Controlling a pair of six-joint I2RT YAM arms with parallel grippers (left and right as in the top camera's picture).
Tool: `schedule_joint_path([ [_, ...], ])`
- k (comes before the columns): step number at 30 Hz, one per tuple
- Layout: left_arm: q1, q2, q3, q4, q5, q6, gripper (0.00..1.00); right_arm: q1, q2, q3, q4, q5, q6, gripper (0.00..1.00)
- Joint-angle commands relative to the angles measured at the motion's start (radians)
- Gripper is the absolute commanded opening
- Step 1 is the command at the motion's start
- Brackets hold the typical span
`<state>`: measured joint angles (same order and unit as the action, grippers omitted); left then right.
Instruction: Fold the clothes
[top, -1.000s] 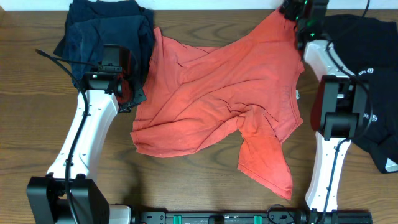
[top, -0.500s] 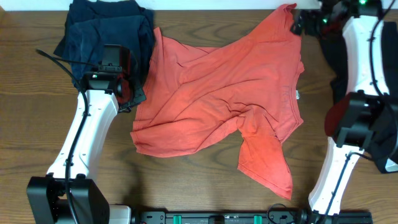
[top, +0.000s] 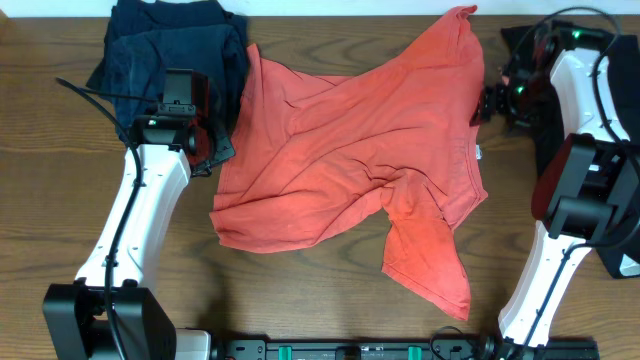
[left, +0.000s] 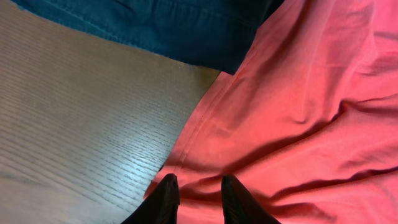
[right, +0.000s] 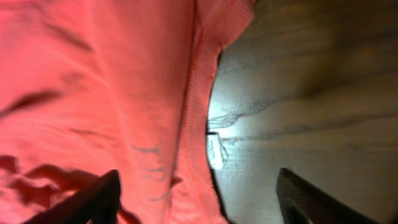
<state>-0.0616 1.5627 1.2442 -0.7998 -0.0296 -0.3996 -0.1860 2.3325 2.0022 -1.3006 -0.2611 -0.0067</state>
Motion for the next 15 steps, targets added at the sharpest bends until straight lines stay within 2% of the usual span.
schedule_joint_path([
  [1,0.004,0.012,0.001,0.002,-0.008,-0.006,0.28,0.010,-0.007,-0.067,0.035,0.030,-0.010,0.70],
  [6,0.004,0.013,0.001,-0.002,-0.008,-0.006,0.32,0.038,-0.007,-0.153,0.114,0.056,-0.010,0.58],
  [9,0.004,0.013,0.001,-0.002,-0.008,-0.006,0.37,0.057,-0.007,-0.182,0.153,0.101,-0.009,0.41],
  [15,0.004,0.012,0.001,-0.002,-0.008,-0.006,0.39,0.106,-0.007,-0.234,0.211,0.180,0.019,0.35],
])
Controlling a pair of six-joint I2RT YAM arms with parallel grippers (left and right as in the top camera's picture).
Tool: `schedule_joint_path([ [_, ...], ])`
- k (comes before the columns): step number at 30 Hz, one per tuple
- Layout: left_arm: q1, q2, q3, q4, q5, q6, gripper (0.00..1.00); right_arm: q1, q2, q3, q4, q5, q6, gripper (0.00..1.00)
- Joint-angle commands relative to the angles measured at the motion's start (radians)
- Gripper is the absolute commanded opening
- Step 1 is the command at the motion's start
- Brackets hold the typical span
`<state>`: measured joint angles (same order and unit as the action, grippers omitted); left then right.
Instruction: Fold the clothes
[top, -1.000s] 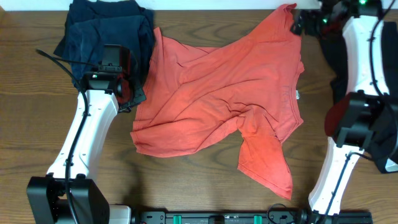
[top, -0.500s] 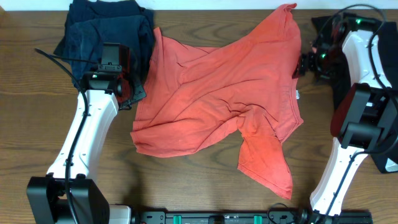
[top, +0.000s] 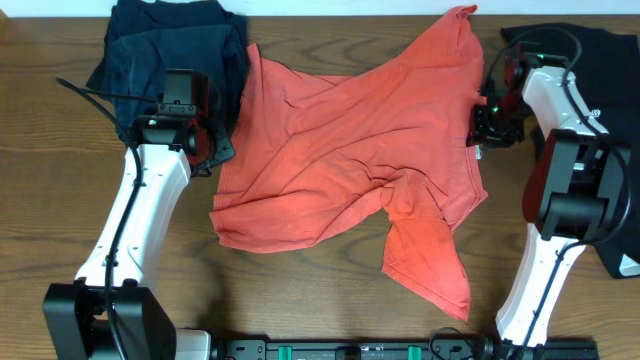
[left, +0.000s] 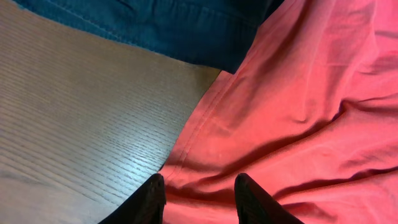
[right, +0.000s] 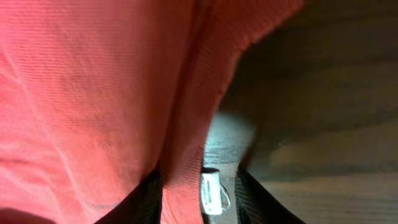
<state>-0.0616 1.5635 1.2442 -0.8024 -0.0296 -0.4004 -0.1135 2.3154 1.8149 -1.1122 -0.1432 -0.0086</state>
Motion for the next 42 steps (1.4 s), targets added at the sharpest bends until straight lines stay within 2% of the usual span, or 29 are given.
schedule_joint_path([
  [1,0.004,0.012,0.001,0.000,-0.008,-0.005,0.39,0.042,0.010,-0.057,0.032,0.081,0.031,0.34],
  [6,0.004,0.012,0.001,0.000,-0.008,-0.006,0.40,0.062,0.010,-0.109,0.072,0.160,0.068,0.19],
  [8,0.004,0.012,0.001,0.000,-0.008,-0.005,0.40,0.058,0.010,-0.114,0.074,0.171,0.078,0.01],
  [17,0.004,0.012,0.001,0.001,-0.008,-0.006,0.40,0.010,0.006,-0.111,0.089,0.257,0.082,0.01],
  [32,0.004,0.012,0.001,0.002,-0.008,-0.005,0.40,-0.124,0.005,-0.045,0.129,0.266,0.063,0.01],
  [33,0.004,0.012,0.001,0.002,-0.008,-0.005,0.40,-0.125,0.005,-0.045,0.127,0.265,0.063,0.03],
  [35,0.004,0.012,0.001,0.002,-0.008,-0.005,0.40,-0.125,0.003,-0.043,0.117,0.246,0.063,0.21],
  [36,0.004,0.012,0.001,0.002,-0.008,-0.005,0.40,-0.125,0.001,-0.040,0.109,0.228,0.063,0.43],
  [37,0.004,0.012,0.001,0.003,-0.008,-0.005,0.40,-0.125,-0.004,-0.038,0.104,0.208,0.063,0.54],
  [39,0.004,0.011,0.002,0.005,-0.007,-0.005,0.40,-0.125,-0.021,-0.027,0.094,0.169,0.063,0.59],
  [42,0.004,0.000,0.015,-0.004,-0.003,-0.005,0.40,-0.125,-0.076,-0.001,0.076,0.128,0.063,0.61],
])
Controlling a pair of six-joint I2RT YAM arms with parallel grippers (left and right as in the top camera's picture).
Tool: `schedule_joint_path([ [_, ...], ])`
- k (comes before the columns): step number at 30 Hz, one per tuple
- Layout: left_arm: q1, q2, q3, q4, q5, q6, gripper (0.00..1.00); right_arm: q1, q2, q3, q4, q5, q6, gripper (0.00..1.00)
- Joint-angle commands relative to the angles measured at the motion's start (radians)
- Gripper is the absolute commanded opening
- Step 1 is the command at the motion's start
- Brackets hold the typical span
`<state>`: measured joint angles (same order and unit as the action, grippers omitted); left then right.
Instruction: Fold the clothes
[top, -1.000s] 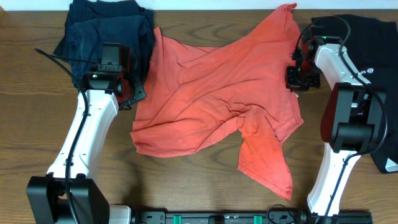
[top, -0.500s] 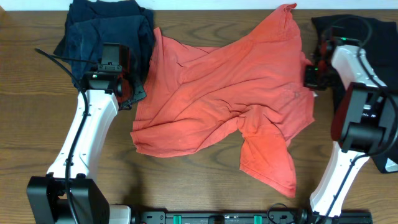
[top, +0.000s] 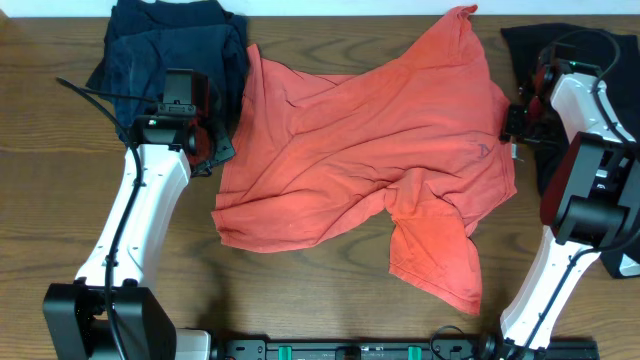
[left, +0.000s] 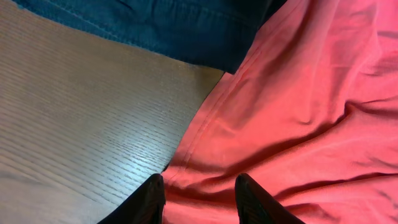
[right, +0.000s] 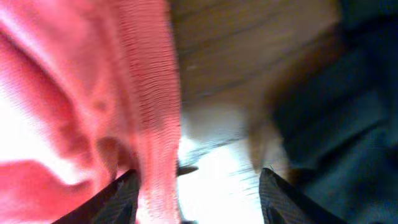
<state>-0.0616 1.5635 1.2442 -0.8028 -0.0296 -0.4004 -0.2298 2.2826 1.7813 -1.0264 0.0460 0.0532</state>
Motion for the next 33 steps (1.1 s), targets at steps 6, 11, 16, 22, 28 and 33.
schedule_joint_path([
  [6,0.004,-0.107,0.048,-0.026,-0.003,-0.005,0.39,-0.008,-0.235,0.070,-0.042,-0.135,0.001,0.85],
  [11,0.004,-0.229,0.048,-0.042,0.090,-0.006,0.40,0.001,-0.410,0.070,-0.116,-0.257,0.002,0.96],
  [16,0.004,-0.333,0.048,-0.113,0.139,-0.006,0.40,0.047,-0.535,0.070,-0.235,-0.260,0.002,0.95],
  [22,0.004,-0.384,0.048,-0.316,0.130,-0.091,0.34,0.123,-0.657,0.066,-0.387,-0.205,0.082,0.90],
  [28,0.004,-0.384,-0.054,-0.489,0.124,-0.259,0.29,0.264,-0.731,-0.031,-0.457,-0.066,0.216,0.89],
  [33,-0.017,-0.385,-0.256,-0.445,0.159,-0.310,0.29,0.354,-0.789,-0.242,-0.375,-0.040,0.291,0.89],
])
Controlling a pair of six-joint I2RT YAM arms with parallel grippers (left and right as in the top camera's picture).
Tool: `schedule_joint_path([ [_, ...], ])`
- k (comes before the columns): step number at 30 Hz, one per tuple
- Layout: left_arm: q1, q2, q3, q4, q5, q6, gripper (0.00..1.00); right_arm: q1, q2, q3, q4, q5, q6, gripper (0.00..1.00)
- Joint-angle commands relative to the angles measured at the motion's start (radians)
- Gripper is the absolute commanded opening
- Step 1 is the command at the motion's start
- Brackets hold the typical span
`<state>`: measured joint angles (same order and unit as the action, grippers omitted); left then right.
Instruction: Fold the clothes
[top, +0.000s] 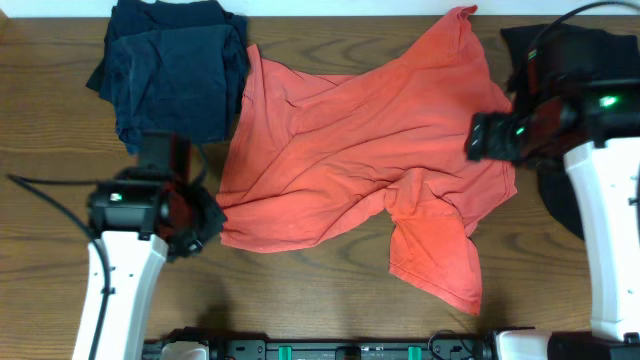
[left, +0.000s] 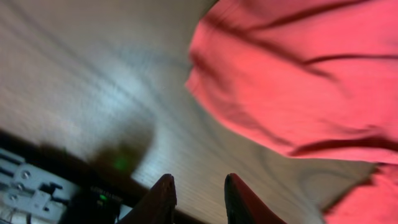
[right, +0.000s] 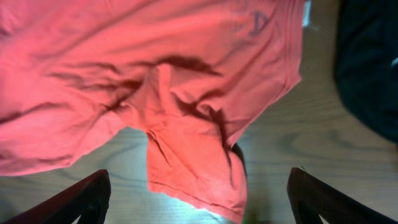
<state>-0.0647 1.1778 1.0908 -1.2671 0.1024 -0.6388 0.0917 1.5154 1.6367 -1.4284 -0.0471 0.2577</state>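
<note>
The red T-shirt (top: 360, 150) lies crumpled and spread across the middle of the table, one sleeve (top: 435, 265) pointing to the front. My left gripper (top: 203, 222) sits beside the shirt's front-left corner. In the left wrist view that gripper (left: 198, 186) is open over bare wood, with the red cloth (left: 292, 74) lying beyond it and untouched. My right gripper (top: 478, 137) hangs high over the shirt's right side. The right wrist view shows it (right: 198, 177) wide open and empty, with the sleeve (right: 199, 168) far below.
A pile of dark navy clothes (top: 170, 65) lies at the back left, touching the shirt's left edge. A black garment (top: 575, 60) lies at the right edge, also seen in the right wrist view (right: 370, 62). Bare wood (top: 300, 300) runs along the front.
My left gripper was at the shirt's left edge by the navy pile; it is now nearer the front, beside the shirt's front-left corner. My right gripper has left the collar edge and hangs high, wide open.
At first my left gripper stood nearly shut at the shirt's left hem and the right one was open by the collar. Then the right was narrowed on the collar edge. Later the shirt's right side lay further right. Now both grippers are off the shirt.
</note>
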Motion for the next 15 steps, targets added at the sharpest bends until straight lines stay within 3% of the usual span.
schedule_joint_path([
  [1,-0.023,0.001,-0.152,0.055,0.055,-0.087,0.29,0.040,-0.029,-0.134,0.048,0.049,0.096,0.89],
  [5,-0.064,0.007,-0.353,0.294,0.191,-0.100,0.29,0.062,-0.051,-0.316,0.170,0.016,0.103,0.89],
  [10,-0.093,0.021,-0.455,0.478,0.165,-0.099,0.31,0.068,-0.051,-0.444,0.253,-0.024,0.101,0.89],
  [15,-0.103,0.043,-0.508,0.589,0.063,-0.095,0.59,0.069,-0.051,-0.535,0.304,-0.026,0.101,0.89],
])
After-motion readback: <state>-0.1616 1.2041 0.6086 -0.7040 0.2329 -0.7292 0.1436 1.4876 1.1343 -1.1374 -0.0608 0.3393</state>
